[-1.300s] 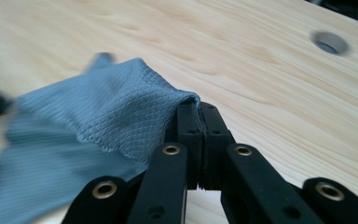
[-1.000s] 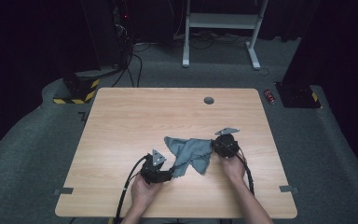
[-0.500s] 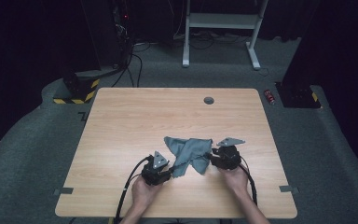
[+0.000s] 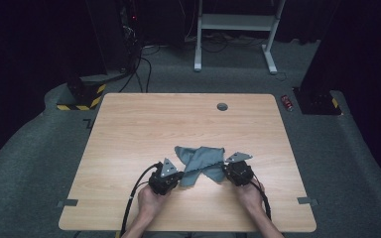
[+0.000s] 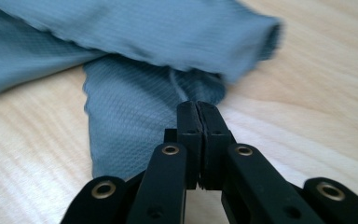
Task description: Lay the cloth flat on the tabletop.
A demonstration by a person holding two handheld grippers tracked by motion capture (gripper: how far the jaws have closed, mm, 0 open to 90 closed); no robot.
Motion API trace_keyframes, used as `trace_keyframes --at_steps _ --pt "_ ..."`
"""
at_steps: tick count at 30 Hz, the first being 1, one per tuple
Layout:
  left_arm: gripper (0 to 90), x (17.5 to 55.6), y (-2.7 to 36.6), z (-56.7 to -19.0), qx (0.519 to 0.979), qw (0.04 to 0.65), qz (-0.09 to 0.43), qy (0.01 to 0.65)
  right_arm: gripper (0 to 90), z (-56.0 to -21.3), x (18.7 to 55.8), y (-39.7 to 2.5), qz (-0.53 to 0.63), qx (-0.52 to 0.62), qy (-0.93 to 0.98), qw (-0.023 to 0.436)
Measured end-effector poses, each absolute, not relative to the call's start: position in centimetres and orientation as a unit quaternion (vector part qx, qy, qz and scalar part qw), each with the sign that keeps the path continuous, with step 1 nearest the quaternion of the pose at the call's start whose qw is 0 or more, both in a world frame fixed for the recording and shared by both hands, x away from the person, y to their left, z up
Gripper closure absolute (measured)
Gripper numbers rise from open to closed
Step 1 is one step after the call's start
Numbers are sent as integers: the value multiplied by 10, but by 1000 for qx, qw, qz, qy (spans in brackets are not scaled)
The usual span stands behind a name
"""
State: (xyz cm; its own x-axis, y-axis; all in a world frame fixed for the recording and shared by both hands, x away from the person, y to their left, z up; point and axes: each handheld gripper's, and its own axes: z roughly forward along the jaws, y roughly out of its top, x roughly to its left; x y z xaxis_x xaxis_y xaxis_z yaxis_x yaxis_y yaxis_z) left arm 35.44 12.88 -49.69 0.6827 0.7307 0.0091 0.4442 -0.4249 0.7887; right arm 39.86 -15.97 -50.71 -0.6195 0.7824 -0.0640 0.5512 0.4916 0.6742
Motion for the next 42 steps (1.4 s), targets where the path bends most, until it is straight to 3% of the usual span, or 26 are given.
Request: trace_keyframes --at_steps 7,13,16,19,24,34,39,42 --pt "899 343 156 -481 809 415 204 362 883 -504 405 -173 311 412 831 208" --pt "899 322 172 -491 817 403 198 361 875 -512 411 -179 299 429 826 212" --pt "897 313 174 -496 825 397 186 356 821 -512 410 -180 303 432 824 209" --pt "842 310 174 -497 827 394 184 356 764 -505 407 -183 321 432 818 203" --pt "569 315 172 -481 806 419 199 367 730 -489 390 -177 358 397 820 203" --pt "470 367 149 -499 798 398 175 417 570 -501 376 -157 365 381 832 172" --pt "435 383 141 -511 784 388 181 448 660 -506 378 -153 365 378 836 157" --pt "428 392 139 -519 781 379 181 462 800 -508 378 -150 358 377 841 153"
